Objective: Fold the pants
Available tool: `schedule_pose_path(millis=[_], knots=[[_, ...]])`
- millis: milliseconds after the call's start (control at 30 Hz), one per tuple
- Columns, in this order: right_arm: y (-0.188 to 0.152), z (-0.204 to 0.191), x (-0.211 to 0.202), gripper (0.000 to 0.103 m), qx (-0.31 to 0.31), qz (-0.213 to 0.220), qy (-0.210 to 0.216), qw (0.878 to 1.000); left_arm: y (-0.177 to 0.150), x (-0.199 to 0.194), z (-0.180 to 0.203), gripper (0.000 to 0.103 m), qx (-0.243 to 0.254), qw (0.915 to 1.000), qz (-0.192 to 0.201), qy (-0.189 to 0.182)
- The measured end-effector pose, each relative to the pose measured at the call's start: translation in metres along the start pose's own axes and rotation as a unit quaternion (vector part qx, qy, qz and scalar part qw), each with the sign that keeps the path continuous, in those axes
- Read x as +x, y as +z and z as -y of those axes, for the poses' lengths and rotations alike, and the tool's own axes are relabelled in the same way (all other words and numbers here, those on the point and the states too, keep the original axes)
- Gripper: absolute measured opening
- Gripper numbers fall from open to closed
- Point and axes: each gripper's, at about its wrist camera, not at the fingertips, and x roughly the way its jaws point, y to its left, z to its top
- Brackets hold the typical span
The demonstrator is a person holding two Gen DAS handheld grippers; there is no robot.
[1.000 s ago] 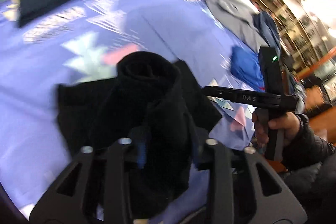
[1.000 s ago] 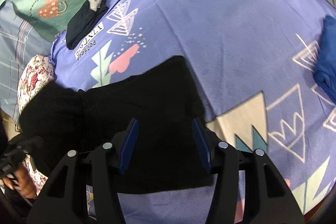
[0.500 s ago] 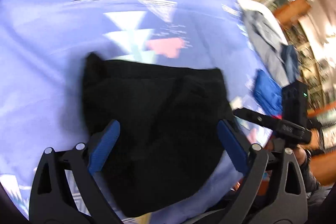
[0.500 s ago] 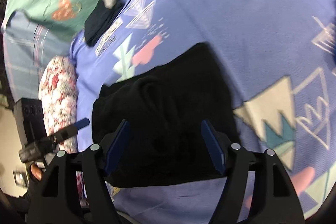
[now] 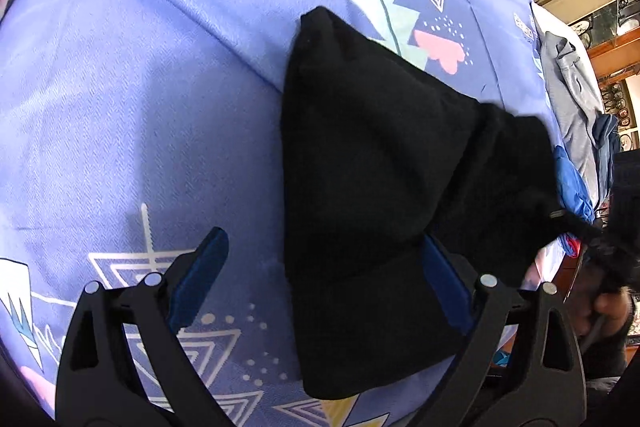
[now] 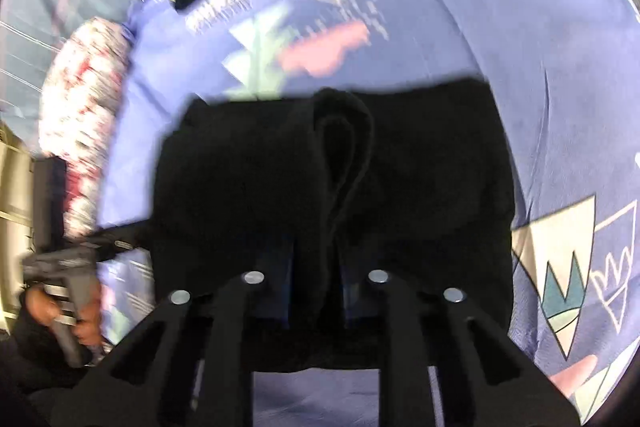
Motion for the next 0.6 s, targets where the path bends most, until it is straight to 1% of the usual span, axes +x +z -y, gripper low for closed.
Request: schedule_pose_path(millis=[67, 133, 167, 200, 267, 367, 433, 467, 500, 533, 567, 600], knots=[[0.004, -0.007, -0.024, 0.017, -0.011, 0.03, 0.021, 0.999, 0.003, -0.009, 0.001, 0.095, 0.008, 0.9998, 0.017, -0.001], [0.008, -0.013, -0.053, 0.017, -0.034, 0.062, 0.03, 0.997, 0.007, -0.018, 0.005, 0.095, 0.017, 0.9993, 0.032, -0.001], [0.009, -0.011, -0.06, 0.017, -0.037, 0.067, 0.028, 0.997, 0.009, -0.02, 0.007, 0.095, 0.02, 0.9992, 0.035, -0.001], [0.011, -0.004, -0.065, 0.017, -0.038, 0.07, 0.016, 0.997, 0.011, -0.021, 0.008, 0.095, 0.022, 0.9991, 0.036, -0.002], [0.013, 0.016, -0.062, 0.017, -0.02, 0.063, -0.002, 0.998, 0.015, -0.017, 0.012, 0.095, 0.024, 0.9991, 0.035, -0.002], [0.008, 0.058, -0.035, 0.019, 0.019, 0.038, -0.035, 0.998, 0.018, -0.007, 0.02, 0.095, 0.032, 0.9991, 0.026, 0.005], [0.005, 0.068, -0.018, 0.022, 0.011, 0.027, -0.07, 0.997, 0.02, -0.002, 0.027, 0.095, 0.042, 0.9989, 0.021, 0.005], [0.004, 0.072, -0.01, 0.03, 0.005, 0.019, -0.084, 0.996, 0.021, 0.0, 0.03, 0.095, 0.047, 0.9987, 0.02, 0.007], [0.004, 0.075, -0.004, 0.044, -0.005, 0.018, -0.104, 0.994, 0.022, 0.004, 0.032, 0.095, 0.05, 0.9985, 0.018, 0.016], [0.004, 0.074, -0.005, 0.05, -0.011, 0.021, -0.118, 0.993, 0.023, 0.009, 0.033, 0.095, 0.05, 0.9983, 0.014, 0.027], [0.005, 0.074, -0.006, 0.055, -0.015, 0.018, -0.133, 0.991, 0.024, 0.016, 0.032, 0.095, 0.047, 0.998, 0.006, 0.041], [0.006, 0.072, -0.01, 0.055, -0.019, 0.012, -0.14, 0.99, 0.024, 0.02, 0.033, 0.095, 0.045, 0.9979, 0.002, 0.047]])
